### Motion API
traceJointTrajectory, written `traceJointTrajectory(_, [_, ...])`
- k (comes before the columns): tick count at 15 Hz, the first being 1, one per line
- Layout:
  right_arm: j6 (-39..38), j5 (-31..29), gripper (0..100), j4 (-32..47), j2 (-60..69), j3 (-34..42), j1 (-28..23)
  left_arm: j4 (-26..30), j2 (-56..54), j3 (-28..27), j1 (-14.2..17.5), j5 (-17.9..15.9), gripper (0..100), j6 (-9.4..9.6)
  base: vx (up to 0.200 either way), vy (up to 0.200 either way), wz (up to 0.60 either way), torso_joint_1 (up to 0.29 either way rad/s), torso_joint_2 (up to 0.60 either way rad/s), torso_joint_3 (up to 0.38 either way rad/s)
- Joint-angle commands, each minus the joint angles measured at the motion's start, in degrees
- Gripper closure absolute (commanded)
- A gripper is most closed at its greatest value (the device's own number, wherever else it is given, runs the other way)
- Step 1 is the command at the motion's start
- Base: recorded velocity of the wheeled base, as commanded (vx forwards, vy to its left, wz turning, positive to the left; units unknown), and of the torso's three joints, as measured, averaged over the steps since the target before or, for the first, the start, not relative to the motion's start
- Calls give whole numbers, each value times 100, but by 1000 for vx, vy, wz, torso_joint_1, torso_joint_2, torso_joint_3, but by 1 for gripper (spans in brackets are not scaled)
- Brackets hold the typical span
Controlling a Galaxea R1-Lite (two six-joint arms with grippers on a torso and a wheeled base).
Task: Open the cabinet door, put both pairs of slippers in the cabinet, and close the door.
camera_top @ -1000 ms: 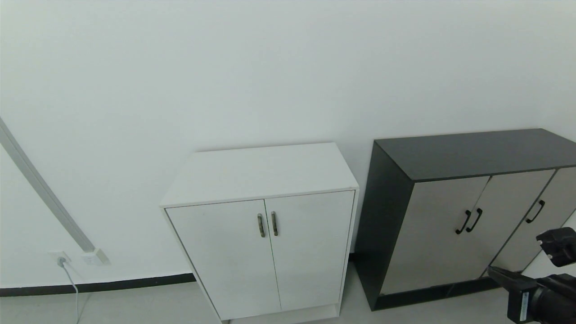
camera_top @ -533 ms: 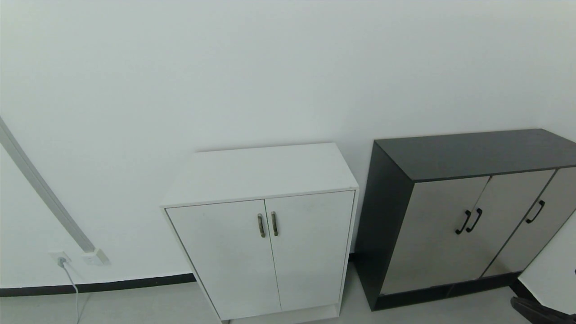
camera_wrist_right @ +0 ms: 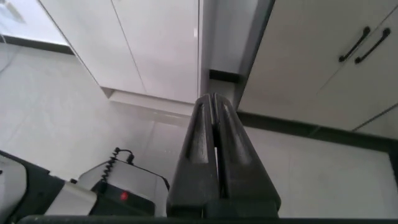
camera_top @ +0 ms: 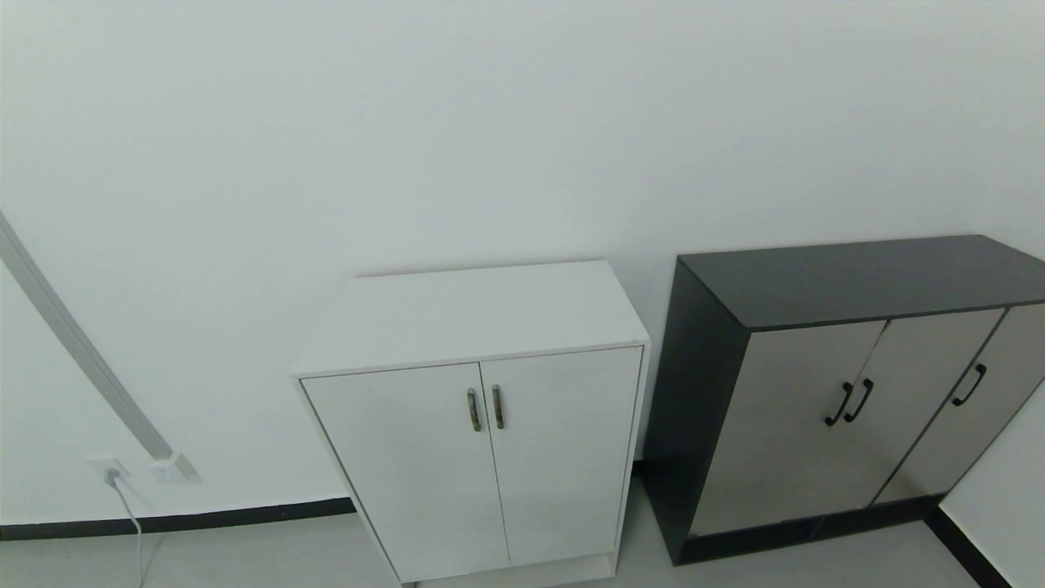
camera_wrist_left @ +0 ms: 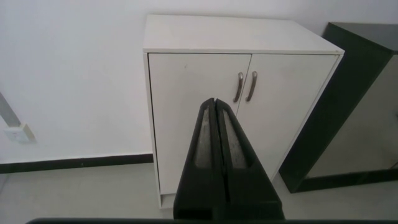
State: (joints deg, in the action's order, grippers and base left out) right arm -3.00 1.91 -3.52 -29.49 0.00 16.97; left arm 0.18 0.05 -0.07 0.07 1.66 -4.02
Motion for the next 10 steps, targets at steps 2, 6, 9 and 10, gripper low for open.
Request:
traceJointTrajectory(2, [150, 160, 100, 291, 857, -53, 105, -1, 4, -1, 1, 1, 100, -2, 0, 0, 0, 0, 0, 0])
traceJointTrajectory(6, [379, 46, 100, 308, 840, -70, 210, -1, 4, -1, 1, 1, 100, -2, 0, 0, 0, 0, 0, 0])
traceJointTrajectory(9, [634, -270, 100, 308, 646, -88, 237, -1, 4, -1, 1, 1, 100, -2, 0, 0, 0, 0, 0, 0])
traceJointTrajectory(10, [695, -227, 100, 300, 725, -79, 360, -1, -5, -1, 1, 1, 100, -2, 0, 0, 0, 0, 0, 0])
